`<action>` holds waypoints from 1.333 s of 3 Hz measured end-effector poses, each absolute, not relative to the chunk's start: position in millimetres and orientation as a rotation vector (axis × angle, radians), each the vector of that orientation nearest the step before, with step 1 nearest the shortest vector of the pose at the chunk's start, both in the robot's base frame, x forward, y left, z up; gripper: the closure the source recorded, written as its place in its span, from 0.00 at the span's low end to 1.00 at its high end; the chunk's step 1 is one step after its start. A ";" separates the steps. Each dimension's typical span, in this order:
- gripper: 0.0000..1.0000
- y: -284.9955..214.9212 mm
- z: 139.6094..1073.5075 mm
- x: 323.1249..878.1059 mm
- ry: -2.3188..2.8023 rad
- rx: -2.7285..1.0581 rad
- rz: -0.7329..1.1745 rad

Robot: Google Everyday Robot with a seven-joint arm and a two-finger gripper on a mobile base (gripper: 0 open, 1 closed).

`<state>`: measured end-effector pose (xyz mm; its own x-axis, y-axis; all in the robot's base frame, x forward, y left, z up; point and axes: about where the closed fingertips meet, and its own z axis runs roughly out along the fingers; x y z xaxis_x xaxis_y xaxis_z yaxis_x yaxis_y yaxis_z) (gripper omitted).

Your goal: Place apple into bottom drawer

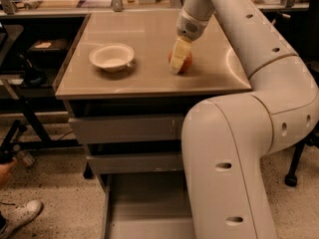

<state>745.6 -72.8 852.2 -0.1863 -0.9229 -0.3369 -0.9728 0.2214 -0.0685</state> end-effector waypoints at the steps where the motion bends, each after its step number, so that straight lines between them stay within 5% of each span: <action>1: 0.00 -74.7 841.7 746.9 2.196 -1.777 0.250; 2: 0.00 -74.9 829.5 743.7 2.199 -1.798 0.267; 4: 0.42 -70.7 826.3 750.8 2.187 -1.783 0.258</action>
Offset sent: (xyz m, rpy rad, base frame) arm -0.0374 -0.0125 -0.0381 -0.0311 0.1237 0.0510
